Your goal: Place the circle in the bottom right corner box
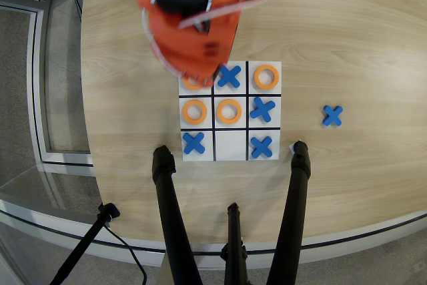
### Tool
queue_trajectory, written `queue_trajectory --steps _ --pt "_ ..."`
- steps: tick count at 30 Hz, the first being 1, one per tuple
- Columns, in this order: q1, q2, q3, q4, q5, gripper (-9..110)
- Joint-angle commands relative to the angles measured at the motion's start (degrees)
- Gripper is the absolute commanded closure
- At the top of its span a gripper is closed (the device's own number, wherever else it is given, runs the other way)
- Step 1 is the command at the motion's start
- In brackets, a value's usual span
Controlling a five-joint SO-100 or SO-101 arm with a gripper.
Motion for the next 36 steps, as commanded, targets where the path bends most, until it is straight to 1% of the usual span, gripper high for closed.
queue_trajectory --steps 1,4,9,11,12,14,20,23,28,33,35,36 --pt "-0.1 23.2 27.6 -2.3 -6.7 92" --pt "-1.6 39.3 44.8 -3.5 -8.5 92" --pt "-2.7 54.7 61.2 -2.6 -9.3 92" --pt "-2.1 58.2 64.2 -2.3 -8.9 93" --pt "-1.9 59.7 64.9 -2.2 -8.7 97" --pt "-1.4 62.1 66.0 -1.8 -8.7 102" --pt "5.4 63.5 67.2 -1.9 -7.3 102" --pt "15.5 64.1 67.2 -1.6 -8.1 101" --pt "47.2 65.7 67.2 -1.1 -7.6 100" --pt "74.5 65.7 67.2 -1.1 -7.6 100" --pt "81.6 65.7 67.2 -1.0 -7.6 100" --pt "82.9 65.7 67.2 -1.0 -7.6 100"
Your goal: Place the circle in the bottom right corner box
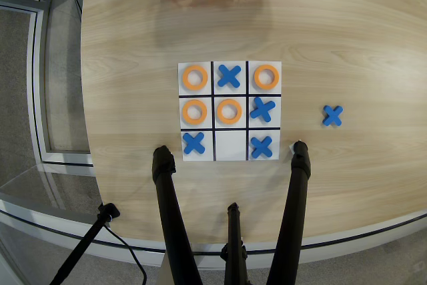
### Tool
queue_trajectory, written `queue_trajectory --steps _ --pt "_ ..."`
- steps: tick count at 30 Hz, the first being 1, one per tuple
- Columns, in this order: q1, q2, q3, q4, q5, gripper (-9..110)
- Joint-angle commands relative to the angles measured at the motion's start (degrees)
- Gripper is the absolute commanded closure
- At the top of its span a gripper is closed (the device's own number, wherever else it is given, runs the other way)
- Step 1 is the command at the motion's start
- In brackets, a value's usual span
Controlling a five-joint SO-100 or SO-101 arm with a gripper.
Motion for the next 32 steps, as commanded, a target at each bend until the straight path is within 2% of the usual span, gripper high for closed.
queue_trajectory --steps 1,8,32 --pt "8.5 1.2 3.3 0.4 0.2 100" --pt "4.8 1.0 3.3 0.4 0.2 100" --pt "4.8 1.0 3.3 0.4 0.2 100"
